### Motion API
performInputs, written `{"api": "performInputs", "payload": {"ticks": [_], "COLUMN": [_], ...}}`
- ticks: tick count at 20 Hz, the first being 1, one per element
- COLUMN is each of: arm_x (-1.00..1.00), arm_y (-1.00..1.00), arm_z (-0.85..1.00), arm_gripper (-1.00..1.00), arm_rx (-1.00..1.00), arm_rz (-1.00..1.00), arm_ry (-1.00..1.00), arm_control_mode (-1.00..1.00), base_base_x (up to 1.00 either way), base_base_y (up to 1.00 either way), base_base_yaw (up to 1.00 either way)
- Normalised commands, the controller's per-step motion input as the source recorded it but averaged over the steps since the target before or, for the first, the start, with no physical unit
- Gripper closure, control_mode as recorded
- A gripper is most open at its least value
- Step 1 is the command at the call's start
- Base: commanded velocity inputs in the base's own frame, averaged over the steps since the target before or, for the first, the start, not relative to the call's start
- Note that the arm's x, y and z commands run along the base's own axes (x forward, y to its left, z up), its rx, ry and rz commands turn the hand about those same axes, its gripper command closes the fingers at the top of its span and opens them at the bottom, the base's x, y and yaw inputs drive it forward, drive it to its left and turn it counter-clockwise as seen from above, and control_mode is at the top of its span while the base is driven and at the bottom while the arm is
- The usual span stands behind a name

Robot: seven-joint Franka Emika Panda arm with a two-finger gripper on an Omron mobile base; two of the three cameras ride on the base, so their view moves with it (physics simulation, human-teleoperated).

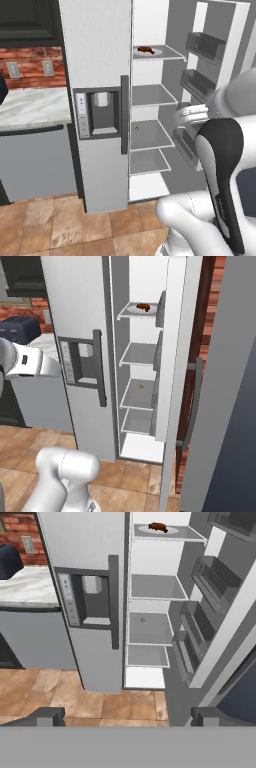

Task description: Retrieve the chicken drumstick from the fridge and place it on the saucepan with marinade on the stove.

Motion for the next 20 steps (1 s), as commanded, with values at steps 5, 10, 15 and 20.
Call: {"api": "performInputs", "payload": {"ticks": [5, 10, 15, 20], "arm_x": [0.01, 0.10, 0.00, 0.02], "arm_y": [-0.07, -0.03, -0.06, -0.10], "arm_z": [-0.22, -0.05, 0.00, 0.00], "arm_gripper": [-1.00, -1.00, -1.00, -1.00], "arm_rx": [0.00, 0.00, 0.03, 0.02], "arm_rz": [0.05, 0.05, 0.03, 0.00], "arm_ry": [0.00, 0.00, 0.00, 0.00], "arm_control_mode": [-1.00, -1.00, -1.00, -1.00], "base_base_x": [0.00, 0.00, 0.00, 0.00], "base_base_y": [0.00, 0.00, 0.00, 0.00], "base_base_yaw": [0.00, 0.00, 0.00, 0.00]}}
